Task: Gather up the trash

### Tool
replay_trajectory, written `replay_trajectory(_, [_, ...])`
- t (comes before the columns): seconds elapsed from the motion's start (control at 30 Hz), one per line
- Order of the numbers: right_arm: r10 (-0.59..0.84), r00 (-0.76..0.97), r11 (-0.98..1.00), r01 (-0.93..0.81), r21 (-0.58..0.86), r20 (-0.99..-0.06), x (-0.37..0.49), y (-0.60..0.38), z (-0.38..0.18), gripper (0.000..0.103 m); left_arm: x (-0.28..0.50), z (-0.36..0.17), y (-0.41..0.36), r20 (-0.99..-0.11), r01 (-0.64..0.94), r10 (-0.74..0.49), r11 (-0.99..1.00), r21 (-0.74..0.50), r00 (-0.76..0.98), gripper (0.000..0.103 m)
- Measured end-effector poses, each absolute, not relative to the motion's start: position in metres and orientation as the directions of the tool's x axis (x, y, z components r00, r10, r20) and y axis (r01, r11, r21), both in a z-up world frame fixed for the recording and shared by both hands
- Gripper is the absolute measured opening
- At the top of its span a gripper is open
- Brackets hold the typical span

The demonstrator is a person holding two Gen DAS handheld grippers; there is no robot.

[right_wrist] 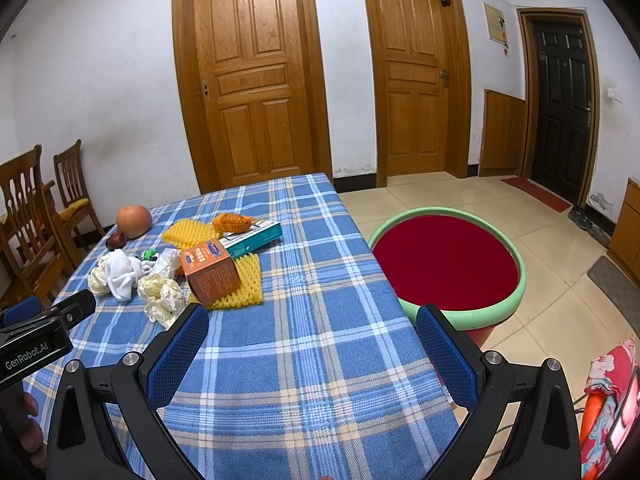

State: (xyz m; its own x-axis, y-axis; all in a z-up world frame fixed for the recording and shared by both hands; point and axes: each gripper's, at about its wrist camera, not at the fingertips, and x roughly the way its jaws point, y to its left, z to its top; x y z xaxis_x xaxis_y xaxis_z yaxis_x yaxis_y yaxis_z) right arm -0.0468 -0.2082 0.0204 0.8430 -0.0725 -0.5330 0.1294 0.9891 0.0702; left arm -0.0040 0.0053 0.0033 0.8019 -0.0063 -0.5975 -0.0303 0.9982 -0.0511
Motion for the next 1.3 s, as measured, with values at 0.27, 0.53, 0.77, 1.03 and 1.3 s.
replay_trajectory(0.27, [-0.072, 0.843, 0.989, 0.129, 0.071, -0.534, -0.0471, -0.2082, 0.0200, 0.103, -0.0040, 0.0032, 0.0053, -0.598, -0.031, -0.006, 0.998, -0.051, 0.802, 0.101])
replay_trajectory(0.53, [-0.072, 0.842, 0.989, 0.129, 0.070, -0.535, -0.0470, -0.2081, 0.0202, 0.103, -0.0042, 0.0030, 0.0051, -0.598, -0.031, -0.005, 0.998, -0.050, 0.801, 0.101])
replay_trajectory(0.77, [-0.071, 0.841, 0.989, 0.129, 0.071, -0.536, -0.0473, -0.2073, 0.0182, 0.103, -0.0047, 0.0028, 0.0051, -0.599, -0.031, -0.005, 0.998, -0.050, 0.801, 0.101])
replay_trajectory(1.03, [-0.071, 0.841, 0.989, 0.129, 0.071, -0.536, -0.0472, -0.2075, 0.0193, 0.103, -0.0047, 0.0028, 0.0051, -0.599, -0.031, -0.006, 0.998, -0.050, 0.800, 0.101])
replay_trajectory(1.3, [-0.071, 0.840, 0.989, 0.129, 0.071, -0.538, -0.0466, -0.2075, 0.0213, 0.103, -0.0046, 0.0026, 0.0049, -0.600, -0.030, -0.006, 0.998, -0.050, 0.800, 0.101])
